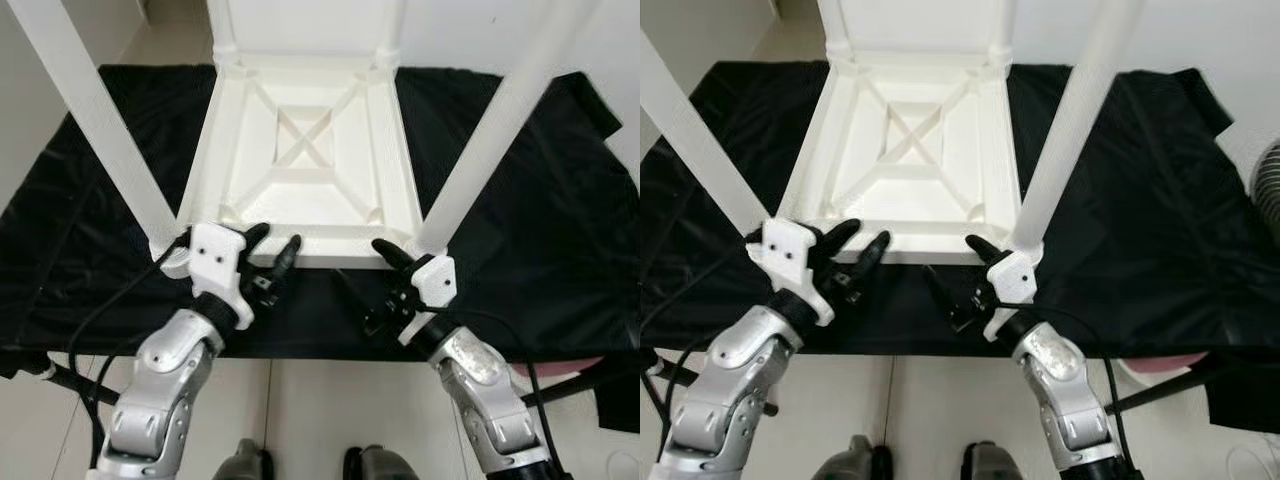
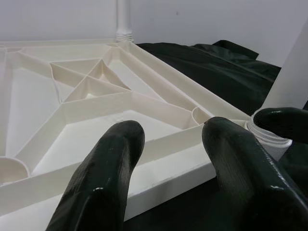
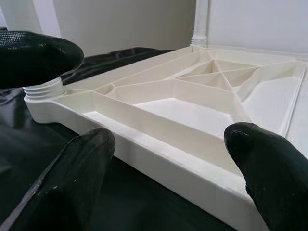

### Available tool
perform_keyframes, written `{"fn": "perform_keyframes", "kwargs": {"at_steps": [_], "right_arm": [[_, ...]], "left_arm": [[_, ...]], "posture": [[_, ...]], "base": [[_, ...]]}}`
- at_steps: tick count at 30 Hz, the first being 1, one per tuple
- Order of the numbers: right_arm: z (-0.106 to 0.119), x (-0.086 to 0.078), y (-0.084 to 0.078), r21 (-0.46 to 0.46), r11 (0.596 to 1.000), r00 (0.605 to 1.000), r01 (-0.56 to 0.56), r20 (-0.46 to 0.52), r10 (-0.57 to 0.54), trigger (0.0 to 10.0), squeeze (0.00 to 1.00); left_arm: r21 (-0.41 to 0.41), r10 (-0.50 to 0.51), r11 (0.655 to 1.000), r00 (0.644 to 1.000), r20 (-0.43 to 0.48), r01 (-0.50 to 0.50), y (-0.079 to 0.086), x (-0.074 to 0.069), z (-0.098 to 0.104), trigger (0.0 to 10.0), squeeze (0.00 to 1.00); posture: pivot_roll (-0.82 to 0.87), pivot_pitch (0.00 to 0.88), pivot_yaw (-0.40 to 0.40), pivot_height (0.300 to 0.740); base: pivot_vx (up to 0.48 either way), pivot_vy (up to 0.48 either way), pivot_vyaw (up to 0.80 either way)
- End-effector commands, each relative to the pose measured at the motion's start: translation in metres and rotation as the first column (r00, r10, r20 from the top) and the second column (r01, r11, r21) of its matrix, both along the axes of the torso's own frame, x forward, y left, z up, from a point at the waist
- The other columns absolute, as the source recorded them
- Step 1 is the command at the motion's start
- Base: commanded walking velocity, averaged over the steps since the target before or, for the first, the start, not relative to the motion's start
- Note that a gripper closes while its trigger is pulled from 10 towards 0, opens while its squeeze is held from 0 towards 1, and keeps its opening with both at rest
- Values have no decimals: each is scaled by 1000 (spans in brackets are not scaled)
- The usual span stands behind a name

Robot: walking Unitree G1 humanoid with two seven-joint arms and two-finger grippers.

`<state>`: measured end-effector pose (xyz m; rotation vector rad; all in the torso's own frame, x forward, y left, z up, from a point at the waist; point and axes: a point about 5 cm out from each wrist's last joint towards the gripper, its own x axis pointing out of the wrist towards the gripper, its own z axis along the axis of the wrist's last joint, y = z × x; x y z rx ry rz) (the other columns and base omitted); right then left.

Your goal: Building children table

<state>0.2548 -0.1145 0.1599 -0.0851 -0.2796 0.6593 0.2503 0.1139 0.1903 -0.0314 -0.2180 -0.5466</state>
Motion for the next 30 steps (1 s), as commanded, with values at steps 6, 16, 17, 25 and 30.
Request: {"fn": "perform_keyframes", "kwargs": {"at_steps": [6, 16, 17, 25, 30], "right_arm": [[0, -1, 3, 0, 1000, 1000, -21, 1, 21, 10000, 0], [2, 0, -1, -65, 998, 999, 6, 43, -3, 10000, 0], [2, 0, -1, -65, 998, 999, 6, 43, -3, 10000, 0], [-5, -9, -16, -113, 983, 986, 143, 98, -133, 10000, 1000], [-7, -18, -29, -123, 981, 984, 152, 108, -139, 10000, 1000]], "left_arm": [[6, 17, 1000, 1000, -24, -16, 3, 1, -5, 10000, 0], [73, 14, 997, 1000, -27, -12, 5, 3, -10, 10000, 0], [73, 14, 997, 1000, -27, -12, 5, 3, -10, 10000, 0], [216, 21, 976, 999, -45, -11, 17, 19, -21, 10000, 0], [251, 29, 968, 998, -59, -13, 21, 34, -21, 10000, 0]], "posture": [[-4, 139, 15, 740], [-7, 161, 9, 740], [-7, 161, 9, 740], [-28, 163, 45, 740], [-40, 171, 71, 740]], "base": [[0, 0, 0], [0, 0, 0], [0, 0, 0], [0, 0, 0], [0, 0, 0]]}}
